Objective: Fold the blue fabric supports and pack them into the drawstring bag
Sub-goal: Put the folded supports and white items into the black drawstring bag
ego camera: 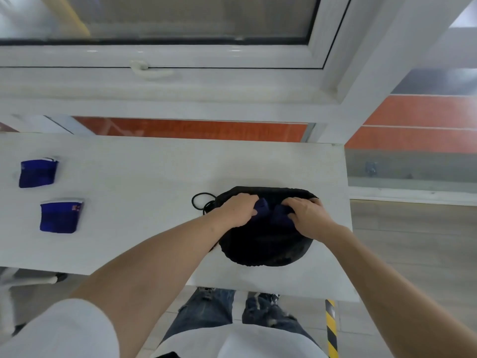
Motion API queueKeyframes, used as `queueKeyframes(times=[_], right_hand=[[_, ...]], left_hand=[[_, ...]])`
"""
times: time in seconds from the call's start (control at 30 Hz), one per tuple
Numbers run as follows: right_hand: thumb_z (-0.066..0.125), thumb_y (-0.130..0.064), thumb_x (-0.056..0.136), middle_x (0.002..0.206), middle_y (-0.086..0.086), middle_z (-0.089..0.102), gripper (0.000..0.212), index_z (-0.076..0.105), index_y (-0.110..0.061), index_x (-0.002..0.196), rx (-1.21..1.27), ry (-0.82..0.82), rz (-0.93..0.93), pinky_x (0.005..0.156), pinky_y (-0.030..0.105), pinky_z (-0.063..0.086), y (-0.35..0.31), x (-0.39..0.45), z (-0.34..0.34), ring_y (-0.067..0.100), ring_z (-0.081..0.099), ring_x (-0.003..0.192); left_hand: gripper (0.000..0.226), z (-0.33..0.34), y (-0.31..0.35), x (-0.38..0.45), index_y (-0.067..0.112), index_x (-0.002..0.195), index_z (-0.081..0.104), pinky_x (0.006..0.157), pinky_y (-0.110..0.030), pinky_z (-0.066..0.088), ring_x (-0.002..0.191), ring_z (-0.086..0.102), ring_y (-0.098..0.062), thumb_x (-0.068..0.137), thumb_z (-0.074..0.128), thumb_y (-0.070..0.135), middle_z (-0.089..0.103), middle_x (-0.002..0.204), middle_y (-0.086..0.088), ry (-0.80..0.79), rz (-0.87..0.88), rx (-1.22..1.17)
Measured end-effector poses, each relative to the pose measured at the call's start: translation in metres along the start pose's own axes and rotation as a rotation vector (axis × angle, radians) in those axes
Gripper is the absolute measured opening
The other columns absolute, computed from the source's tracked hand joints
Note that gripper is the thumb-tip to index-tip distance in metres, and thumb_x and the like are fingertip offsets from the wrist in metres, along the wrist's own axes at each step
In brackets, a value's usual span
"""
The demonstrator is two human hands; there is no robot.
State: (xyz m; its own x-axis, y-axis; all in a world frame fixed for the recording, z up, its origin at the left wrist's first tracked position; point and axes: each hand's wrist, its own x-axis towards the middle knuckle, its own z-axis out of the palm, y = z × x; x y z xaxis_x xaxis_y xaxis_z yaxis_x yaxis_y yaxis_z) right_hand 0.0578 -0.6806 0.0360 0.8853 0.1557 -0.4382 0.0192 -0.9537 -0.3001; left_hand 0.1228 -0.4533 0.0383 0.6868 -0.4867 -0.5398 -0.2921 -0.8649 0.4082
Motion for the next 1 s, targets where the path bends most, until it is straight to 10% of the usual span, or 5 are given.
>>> queueKeyframes(times=[0.17, 0.33, 0.7, 1.0], right_hand=[[0.049, -0.022, 0.101, 0.135, -0.014, 0.062, 0.037, 0.055, -0.036, 0.134, -0.022, -0.024, -0.036, 0.114, 0.041, 0.025, -0.001, 0.0, 0.001, 0.017, 0.055, 0.127], [0.047, -0.022, 0.1, 0.133, -0.011, 0.063, 0.038, 0.055, -0.034, 0.134, -0.074, -0.037, -0.02, 0.113, 0.043, 0.025, -0.002, 0.008, 0.008, 0.019, 0.055, 0.124], [0.057, -0.028, 0.101, 0.132, -0.005, 0.06, 0.038, 0.06, -0.029, 0.139, -0.05, 0.035, -0.001, 0.108, 0.038, 0.033, 0.003, 0.02, 0.039, 0.021, 0.055, 0.127], [0.065, -0.027, 0.094, 0.123, -0.004, 0.07, 0.031, 0.07, -0.024, 0.126, 0.014, 0.241, -0.03, 0.109, 0.041, 0.037, -0.003, -0.001, 0.034, 0.025, 0.062, 0.117]], left_hand=[[0.035, 0.0, 0.003, 0.004, 0.02, 0.137, 0.053, 0.08, -0.037, 0.042, 0.11, 0.062, -0.033, 0.103, 0.052, 0.03, 0.065, 0.125, -0.01, -0.128, 0.056, 0.129], [0.022, 0.012, 0.002, 0.009, 0.023, 0.122, 0.058, 0.107, -0.05, 0.033, 0.12, 0.056, -0.032, 0.103, 0.052, 0.031, 0.065, 0.126, -0.008, -0.222, 0.063, 0.333], [0.016, 0.039, -0.001, 0.014, 0.024, 0.106, 0.06, 0.086, -0.036, 0.037, 0.101, 0.066, -0.026, 0.092, 0.058, 0.018, 0.074, 0.096, 0.001, 0.11, 0.015, 0.34], [0.026, 0.039, 0.007, -0.008, 0.019, 0.126, 0.058, 0.098, -0.04, 0.042, 0.12, 0.054, -0.026, 0.101, 0.05, 0.021, 0.06, 0.124, -0.003, 0.201, 0.08, 0.418]])
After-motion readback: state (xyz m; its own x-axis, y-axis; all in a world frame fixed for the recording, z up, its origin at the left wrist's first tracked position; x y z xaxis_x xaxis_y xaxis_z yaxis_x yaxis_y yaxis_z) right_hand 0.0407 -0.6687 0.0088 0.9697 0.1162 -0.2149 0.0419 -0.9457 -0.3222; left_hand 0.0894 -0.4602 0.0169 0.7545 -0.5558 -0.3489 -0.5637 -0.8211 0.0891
